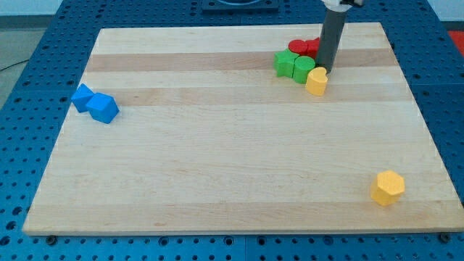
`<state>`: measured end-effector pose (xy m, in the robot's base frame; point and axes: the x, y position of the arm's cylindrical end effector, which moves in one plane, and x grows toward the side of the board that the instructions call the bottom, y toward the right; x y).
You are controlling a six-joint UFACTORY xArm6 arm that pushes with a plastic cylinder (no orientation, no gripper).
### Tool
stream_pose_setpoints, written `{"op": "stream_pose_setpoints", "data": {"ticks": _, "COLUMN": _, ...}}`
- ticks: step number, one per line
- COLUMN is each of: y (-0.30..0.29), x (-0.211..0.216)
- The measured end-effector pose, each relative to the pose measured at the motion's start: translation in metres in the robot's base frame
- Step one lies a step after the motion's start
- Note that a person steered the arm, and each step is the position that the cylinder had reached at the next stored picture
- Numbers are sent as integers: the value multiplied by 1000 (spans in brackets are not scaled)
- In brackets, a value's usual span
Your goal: Slightly push the yellow heart to the left
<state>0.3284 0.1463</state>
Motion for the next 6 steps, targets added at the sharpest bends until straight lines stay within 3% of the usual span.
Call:
{"op": "stream_pose_setpoints", "data": {"ticks": 1, "y": 0, "x": 2}}
{"op": "stream_pose_setpoints", "data": {"ticks": 3, "y": 75, "x": 28}}
{"op": "stream_pose_setpoints", "data": {"ticks": 4, "y": 57, "x": 69}}
{"op": "stream_pose_setpoints", "data": {"ticks": 5, "y": 8, "x": 68}}
{"op": "stream_pose_setpoints", "data": {"ticks": 6, "y": -5, "x": 68}}
